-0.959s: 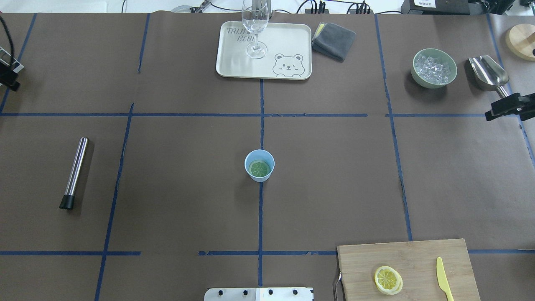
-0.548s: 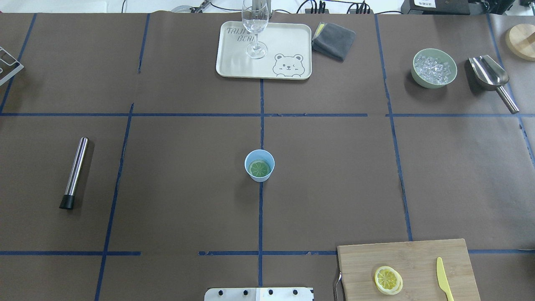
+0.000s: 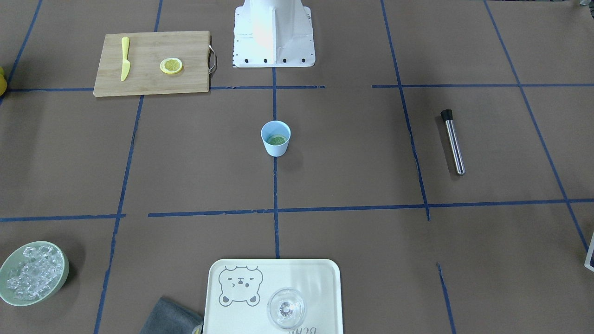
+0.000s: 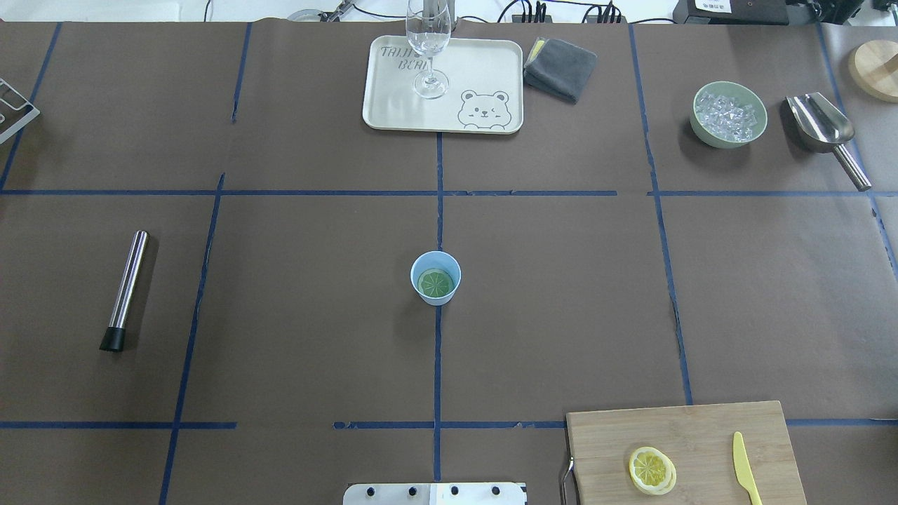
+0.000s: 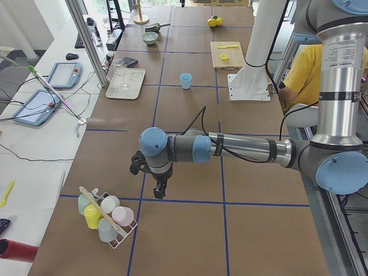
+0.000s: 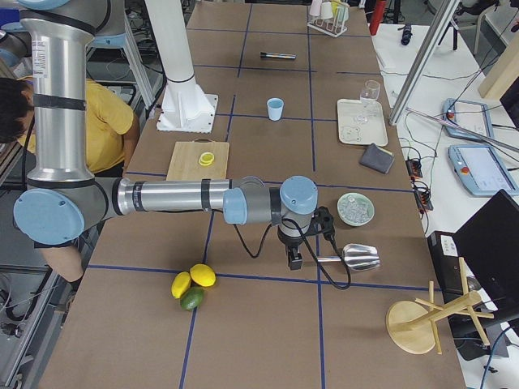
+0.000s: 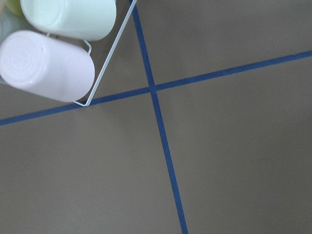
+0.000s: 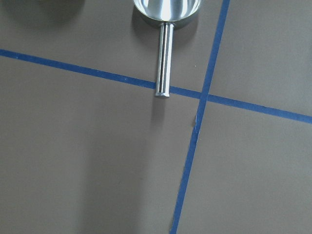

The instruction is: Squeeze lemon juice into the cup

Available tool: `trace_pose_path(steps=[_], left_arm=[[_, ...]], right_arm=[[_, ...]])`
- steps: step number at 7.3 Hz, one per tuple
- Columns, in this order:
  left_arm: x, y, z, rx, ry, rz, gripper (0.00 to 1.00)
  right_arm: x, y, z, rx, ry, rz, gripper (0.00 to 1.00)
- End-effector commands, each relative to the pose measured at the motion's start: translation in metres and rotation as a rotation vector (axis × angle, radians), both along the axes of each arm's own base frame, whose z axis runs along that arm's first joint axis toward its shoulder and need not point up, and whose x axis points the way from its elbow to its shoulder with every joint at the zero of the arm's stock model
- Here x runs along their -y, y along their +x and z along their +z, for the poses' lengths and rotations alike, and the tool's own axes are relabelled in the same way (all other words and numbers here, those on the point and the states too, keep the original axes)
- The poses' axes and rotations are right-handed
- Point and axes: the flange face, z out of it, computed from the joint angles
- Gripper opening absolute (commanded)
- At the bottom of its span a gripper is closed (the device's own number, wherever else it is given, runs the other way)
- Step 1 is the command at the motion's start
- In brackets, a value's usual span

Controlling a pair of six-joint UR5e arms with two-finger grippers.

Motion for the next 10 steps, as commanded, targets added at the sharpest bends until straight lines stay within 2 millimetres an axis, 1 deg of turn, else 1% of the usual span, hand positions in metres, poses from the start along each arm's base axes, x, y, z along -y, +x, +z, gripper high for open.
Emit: trace_pose_path(steps=[1, 2, 3, 8, 9, 10], left_arm=[[-0.005, 0.002, 0.004, -0.037, -0.037, -0.027, 1.00], [-0.005, 0.002, 0.004, -0.034, -0.040, -0.032, 1.00], [-0.004, 0.001, -0.002, -0.028, -0.025, -0.030, 1.00], [-0.005, 0.000, -0.011, -0.027, -0.002, -0.030, 1.00], [-0.013, 0.000, -0.010, -0.027, -0.005, -0.030, 1.00], [-0.015, 0.000, -0.013, -0.027, -0.001, -0.031, 1.00]], right_arm=[[-0.001, -0.001, -0.003, 0.020, 0.000, -0.002, 1.00], [0.001, 0.000, -0.010, 0.022, -0.007, -0.002, 1.00], [0.002, -0.001, -0.016, 0.021, -0.029, -0.005, 1.00], [-0.005, -0.001, -0.009, 0.019, -0.045, -0.008, 1.00], [-0.011, -0.001, -0.004, 0.015, -0.050, -0.007, 1.00], [-0.011, 0.000, -0.004, 0.012, -0.052, -0.007, 1.00]])
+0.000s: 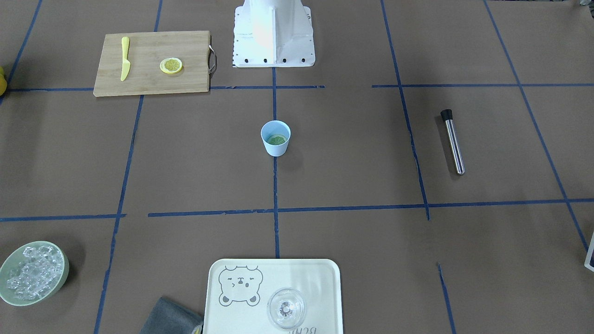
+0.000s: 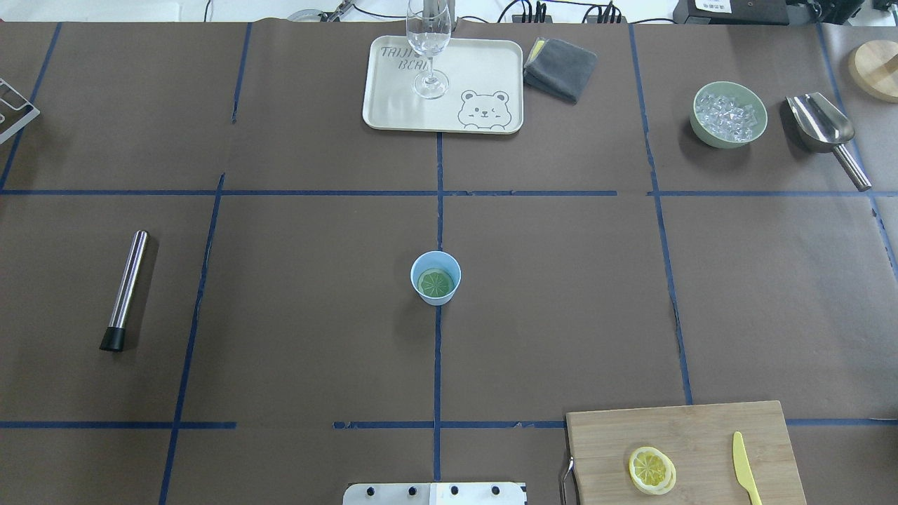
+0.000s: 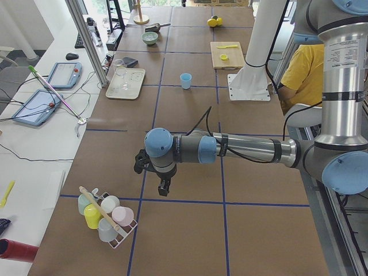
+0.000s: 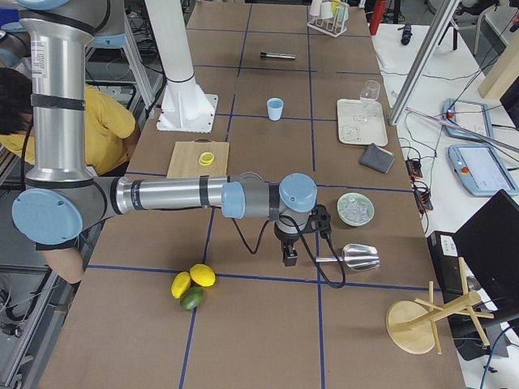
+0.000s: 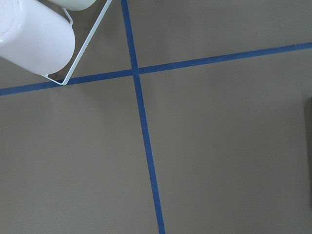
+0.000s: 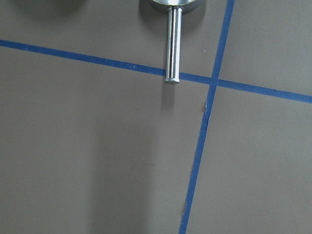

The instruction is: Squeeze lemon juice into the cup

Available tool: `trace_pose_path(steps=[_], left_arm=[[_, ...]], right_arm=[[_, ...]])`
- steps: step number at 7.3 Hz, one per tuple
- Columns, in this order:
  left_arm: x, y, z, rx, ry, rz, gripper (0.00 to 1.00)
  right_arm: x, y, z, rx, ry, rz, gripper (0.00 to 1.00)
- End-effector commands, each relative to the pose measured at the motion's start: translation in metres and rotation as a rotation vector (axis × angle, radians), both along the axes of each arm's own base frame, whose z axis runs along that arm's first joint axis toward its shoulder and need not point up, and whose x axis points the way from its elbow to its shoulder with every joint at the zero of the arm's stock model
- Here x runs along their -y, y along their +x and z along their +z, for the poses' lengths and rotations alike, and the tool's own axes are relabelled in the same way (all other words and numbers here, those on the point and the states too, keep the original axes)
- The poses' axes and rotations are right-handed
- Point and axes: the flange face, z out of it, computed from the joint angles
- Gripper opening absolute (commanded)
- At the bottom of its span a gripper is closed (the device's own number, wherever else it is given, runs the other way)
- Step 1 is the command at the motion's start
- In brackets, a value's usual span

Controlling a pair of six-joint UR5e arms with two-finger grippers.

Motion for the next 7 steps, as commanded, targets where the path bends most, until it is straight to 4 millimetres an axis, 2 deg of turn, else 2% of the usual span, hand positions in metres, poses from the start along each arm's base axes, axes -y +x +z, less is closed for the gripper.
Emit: trace_pose_path(steps=[1, 2, 4, 5, 7], left_arm=[[-0.006, -0.002, -0.003, 0.018, 0.007, -0.003, 1.00], [-0.003, -0.002, -0.020, 0.025, 0.038, -0.008, 1.00], [0.010, -0.003, -0.027, 0.028, 0.057, -0.005, 1.00], [0.017, -0.003, -0.026, 0.042, 0.058, -0.004, 1.00], [0.010, -0.004, -0.002, 0.044, 0.006, -0.003, 1.00]], right_arm=[[-0.002, 0.000, 0.002, -0.004, -0.003, 0.000, 1.00], [-0.002, 0.000, 0.002, -0.002, -0.004, 0.000, 1.00], [-0.001, 0.000, 0.001, -0.007, -0.001, 0.000, 1.00], [-0.001, 0.000, 0.001, -0.007, -0.001, 0.000, 1.00], [-0.002, 0.000, 0.001, -0.004, -0.001, 0.000, 1.00]])
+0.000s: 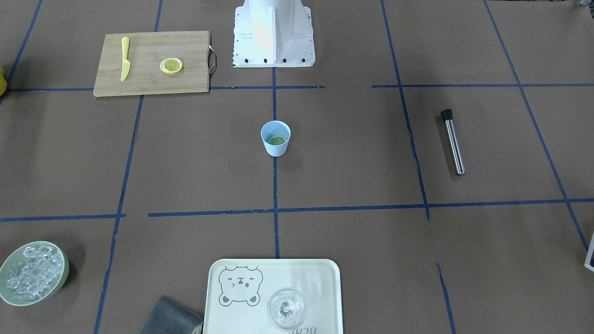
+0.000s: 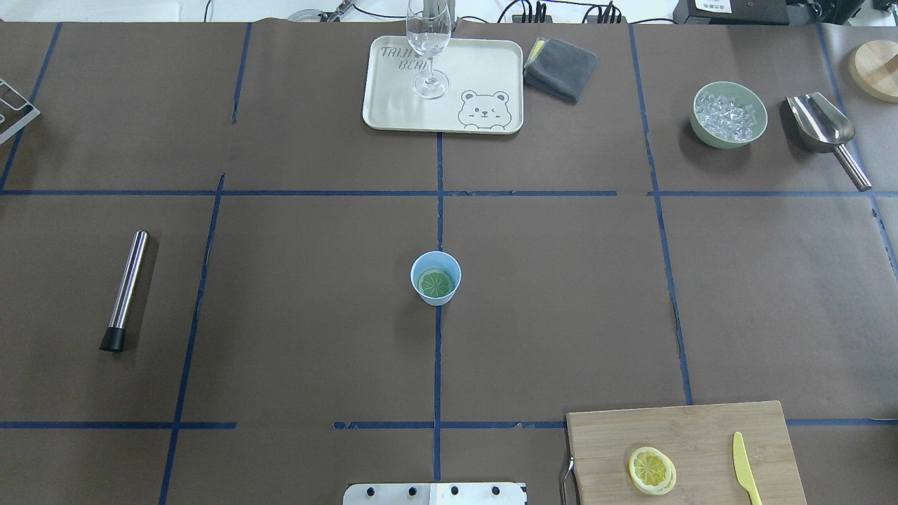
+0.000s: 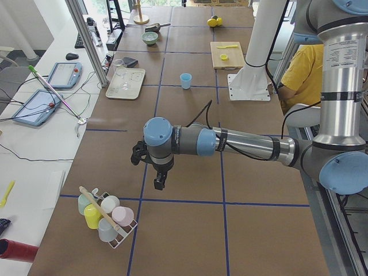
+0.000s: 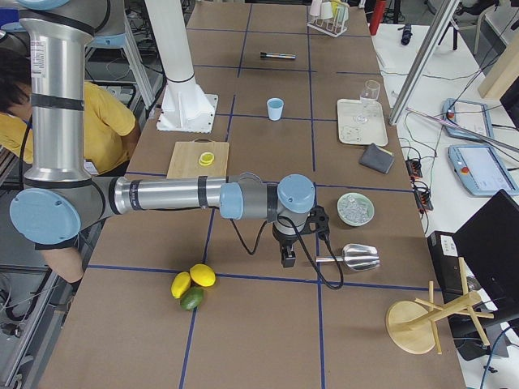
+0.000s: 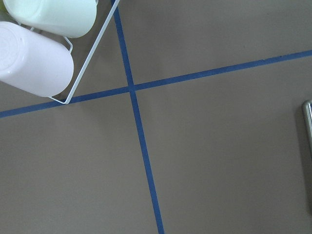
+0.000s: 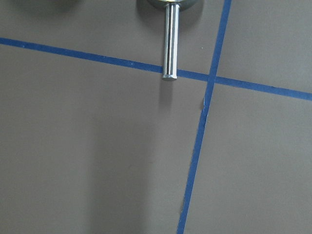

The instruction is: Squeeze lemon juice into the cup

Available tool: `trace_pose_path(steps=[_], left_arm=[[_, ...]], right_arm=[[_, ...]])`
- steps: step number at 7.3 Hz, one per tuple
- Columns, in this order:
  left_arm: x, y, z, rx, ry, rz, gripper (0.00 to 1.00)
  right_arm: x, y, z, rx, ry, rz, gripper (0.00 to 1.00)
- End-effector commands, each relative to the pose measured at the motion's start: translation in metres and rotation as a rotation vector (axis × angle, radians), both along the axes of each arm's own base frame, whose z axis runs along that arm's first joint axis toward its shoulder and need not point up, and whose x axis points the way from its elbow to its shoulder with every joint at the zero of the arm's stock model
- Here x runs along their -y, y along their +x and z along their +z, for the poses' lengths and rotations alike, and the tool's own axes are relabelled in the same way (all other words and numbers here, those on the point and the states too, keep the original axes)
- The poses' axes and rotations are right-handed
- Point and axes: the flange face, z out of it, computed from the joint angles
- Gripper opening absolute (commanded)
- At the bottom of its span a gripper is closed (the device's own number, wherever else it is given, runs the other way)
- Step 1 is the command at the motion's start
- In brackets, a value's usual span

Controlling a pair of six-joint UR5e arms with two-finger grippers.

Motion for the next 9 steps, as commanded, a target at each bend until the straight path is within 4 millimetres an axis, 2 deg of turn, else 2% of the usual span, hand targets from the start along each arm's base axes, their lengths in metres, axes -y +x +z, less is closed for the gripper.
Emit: trace_pose_path(steps=[1, 9], left_arm=[[-0.0058, -0.0009, 0.0122, 0.003, -0.028, -0.002, 1.00], [-0.0056, -0.0008, 0.0162, 0.001, -0.041, -0.004, 1.00]], right_arm=[[0.0001, 0.0002, 0.0002, -0.003, 0.000, 0.000, 1.00], [-0.0007, 0.0005, 0.0022, -0.017, -0.018, 0.013, 1.00]])
